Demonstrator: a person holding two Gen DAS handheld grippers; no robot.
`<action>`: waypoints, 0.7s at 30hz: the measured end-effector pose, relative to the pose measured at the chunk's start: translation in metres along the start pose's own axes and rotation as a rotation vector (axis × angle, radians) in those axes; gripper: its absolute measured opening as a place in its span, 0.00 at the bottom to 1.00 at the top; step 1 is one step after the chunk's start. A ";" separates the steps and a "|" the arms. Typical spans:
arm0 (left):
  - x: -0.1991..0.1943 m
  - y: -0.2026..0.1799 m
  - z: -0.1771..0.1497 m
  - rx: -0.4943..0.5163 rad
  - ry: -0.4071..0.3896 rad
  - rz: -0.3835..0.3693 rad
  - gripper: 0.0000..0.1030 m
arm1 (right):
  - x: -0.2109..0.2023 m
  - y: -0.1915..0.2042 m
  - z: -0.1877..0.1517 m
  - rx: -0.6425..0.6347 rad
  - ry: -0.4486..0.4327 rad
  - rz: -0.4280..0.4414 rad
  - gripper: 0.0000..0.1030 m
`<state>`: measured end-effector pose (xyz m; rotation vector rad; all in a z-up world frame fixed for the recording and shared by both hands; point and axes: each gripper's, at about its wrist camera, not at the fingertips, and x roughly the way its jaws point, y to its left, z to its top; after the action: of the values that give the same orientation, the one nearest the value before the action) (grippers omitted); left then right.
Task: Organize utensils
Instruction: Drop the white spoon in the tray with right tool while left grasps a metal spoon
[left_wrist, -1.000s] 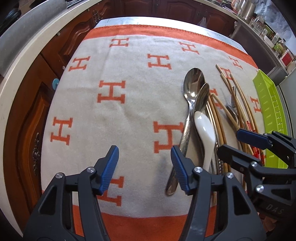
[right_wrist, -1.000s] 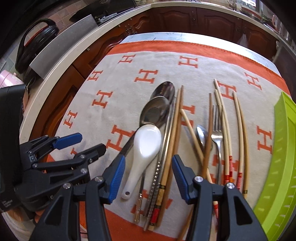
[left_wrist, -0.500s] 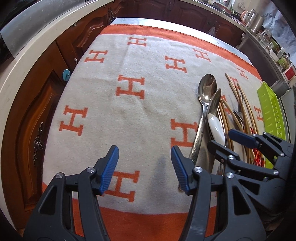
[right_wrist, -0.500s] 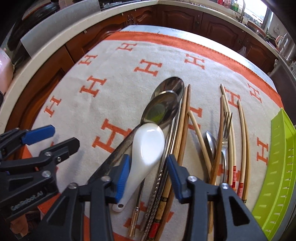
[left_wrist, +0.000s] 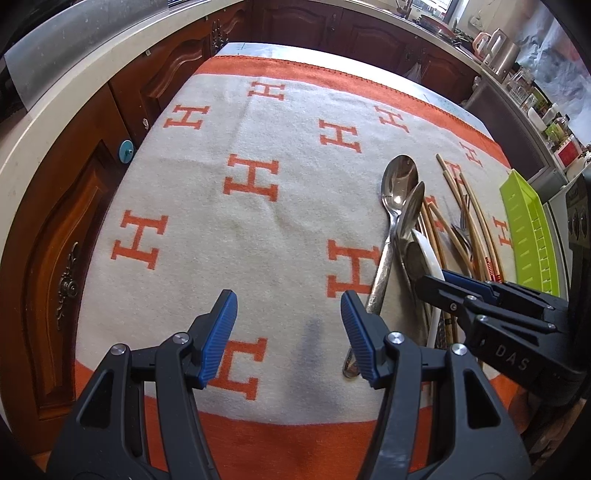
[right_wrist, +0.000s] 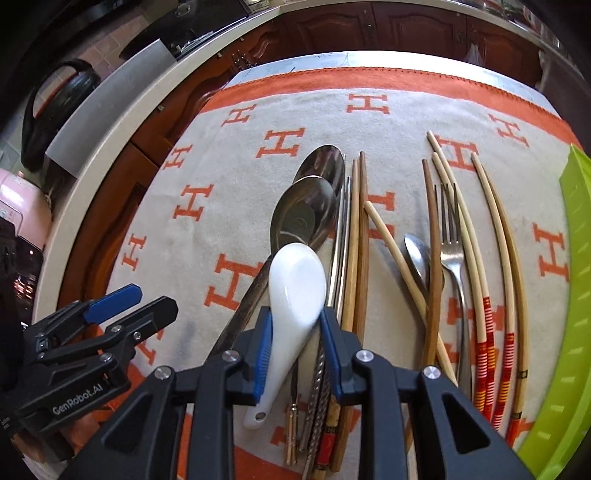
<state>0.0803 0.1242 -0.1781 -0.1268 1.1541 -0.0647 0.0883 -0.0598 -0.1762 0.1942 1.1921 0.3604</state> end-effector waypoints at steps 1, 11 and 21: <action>0.000 -0.001 0.000 0.002 -0.001 -0.003 0.55 | -0.001 -0.002 -0.001 0.004 -0.003 0.011 0.24; -0.002 -0.023 0.010 0.065 -0.031 -0.037 0.55 | -0.036 -0.018 -0.006 0.025 -0.078 0.024 0.22; 0.017 -0.061 0.036 0.183 -0.078 -0.091 0.54 | -0.119 -0.096 -0.017 0.168 -0.227 -0.137 0.08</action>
<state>0.1210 0.0644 -0.1705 -0.0188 1.0585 -0.2433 0.0500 -0.1936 -0.1107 0.2895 1.0050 0.1141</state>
